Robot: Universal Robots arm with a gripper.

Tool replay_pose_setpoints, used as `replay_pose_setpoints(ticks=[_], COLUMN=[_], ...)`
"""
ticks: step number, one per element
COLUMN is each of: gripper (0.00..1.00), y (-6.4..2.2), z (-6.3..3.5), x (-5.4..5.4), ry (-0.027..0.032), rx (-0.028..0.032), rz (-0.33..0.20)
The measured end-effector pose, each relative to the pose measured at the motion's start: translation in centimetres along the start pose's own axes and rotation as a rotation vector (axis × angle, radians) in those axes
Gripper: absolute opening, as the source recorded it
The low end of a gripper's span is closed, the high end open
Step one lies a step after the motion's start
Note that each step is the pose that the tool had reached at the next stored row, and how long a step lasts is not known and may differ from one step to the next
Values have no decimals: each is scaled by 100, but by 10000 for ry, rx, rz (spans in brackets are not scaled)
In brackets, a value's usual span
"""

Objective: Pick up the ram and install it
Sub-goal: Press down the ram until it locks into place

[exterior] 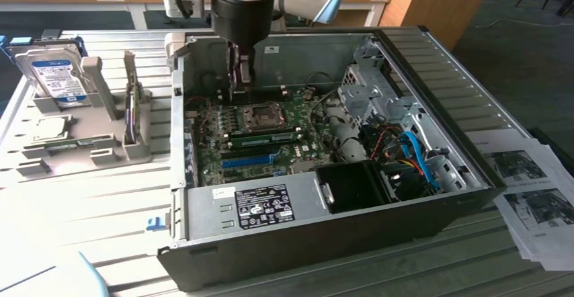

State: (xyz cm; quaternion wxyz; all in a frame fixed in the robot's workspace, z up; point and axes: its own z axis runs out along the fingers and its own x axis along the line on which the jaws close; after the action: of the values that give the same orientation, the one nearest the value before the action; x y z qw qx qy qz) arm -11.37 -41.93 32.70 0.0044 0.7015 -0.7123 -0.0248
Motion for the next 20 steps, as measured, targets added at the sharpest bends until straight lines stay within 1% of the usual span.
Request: replay_pose_setpoints(ticks=[2, 5, 20], gripper=[9, 9, 9], y=[-22, -82, -468], z=[-1, -3, -19], x=[-1, -2, -8], ry=[0, 0, -1], rx=[0, -1, -19], rz=[2, 2, 4])
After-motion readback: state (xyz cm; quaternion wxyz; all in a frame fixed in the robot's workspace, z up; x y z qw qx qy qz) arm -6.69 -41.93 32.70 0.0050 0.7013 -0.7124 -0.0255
